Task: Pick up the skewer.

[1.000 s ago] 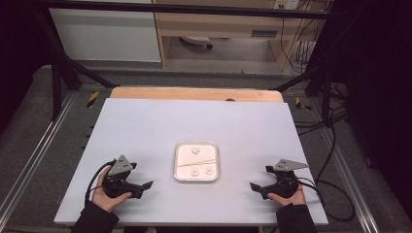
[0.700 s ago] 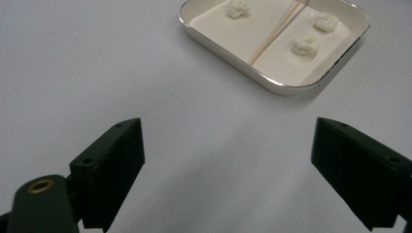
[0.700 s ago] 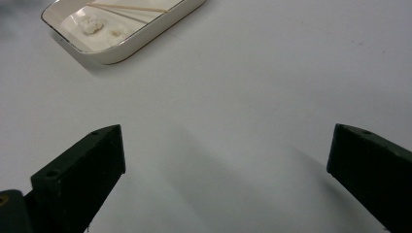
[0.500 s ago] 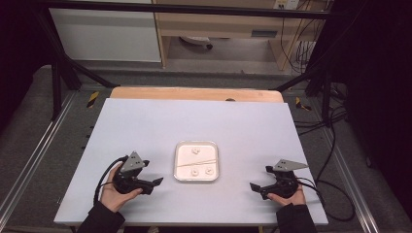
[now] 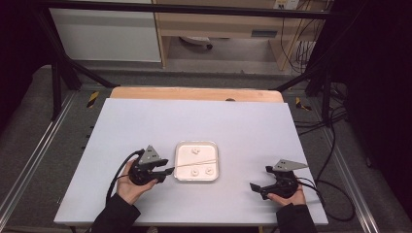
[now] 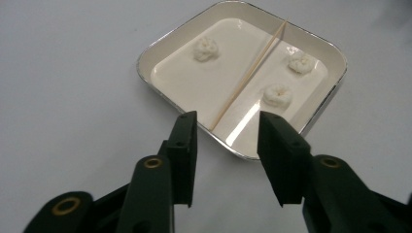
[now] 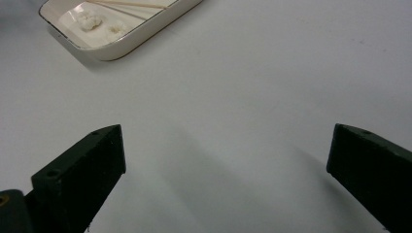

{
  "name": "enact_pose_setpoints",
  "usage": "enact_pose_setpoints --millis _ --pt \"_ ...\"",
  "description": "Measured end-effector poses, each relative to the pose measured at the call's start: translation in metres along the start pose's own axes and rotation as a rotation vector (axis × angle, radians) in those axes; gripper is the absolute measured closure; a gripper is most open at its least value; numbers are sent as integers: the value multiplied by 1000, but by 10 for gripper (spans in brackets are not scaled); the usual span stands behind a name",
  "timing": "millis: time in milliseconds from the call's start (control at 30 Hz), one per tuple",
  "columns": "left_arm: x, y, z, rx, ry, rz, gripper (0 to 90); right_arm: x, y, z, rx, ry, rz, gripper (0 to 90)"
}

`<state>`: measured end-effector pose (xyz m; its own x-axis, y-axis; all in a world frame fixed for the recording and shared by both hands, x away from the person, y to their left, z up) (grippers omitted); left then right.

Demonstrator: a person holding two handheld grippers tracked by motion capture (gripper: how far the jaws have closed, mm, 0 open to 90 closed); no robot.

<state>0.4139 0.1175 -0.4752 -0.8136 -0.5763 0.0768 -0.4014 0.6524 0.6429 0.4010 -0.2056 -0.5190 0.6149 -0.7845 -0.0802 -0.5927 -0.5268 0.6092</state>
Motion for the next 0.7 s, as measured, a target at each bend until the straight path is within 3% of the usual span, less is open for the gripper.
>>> enact_pose_setpoints --millis 233,400,700 --pt "2 -18 -5 -28 15 12 794 0 -1 1 -3 1 0 12" --pt "3 -32 -10 -46 5 7 879 0 -1 1 -5 -1 0 12" --pt "-10 -56 -9 -93 15 -36 900 0 -1 1 -5 3 -1 13"
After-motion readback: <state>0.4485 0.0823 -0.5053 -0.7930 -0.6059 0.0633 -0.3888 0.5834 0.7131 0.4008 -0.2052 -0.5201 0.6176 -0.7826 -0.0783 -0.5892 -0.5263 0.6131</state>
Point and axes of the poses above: each handheld gripper's, and its own axes: y roughly backward along the jaws, z roughly out of its underside, x roughly to its right, the point moved 10 cm from there along -y, roughly forward along the jaws, and after that the axes turned 7 degrees about z, right-handed, at the moved point
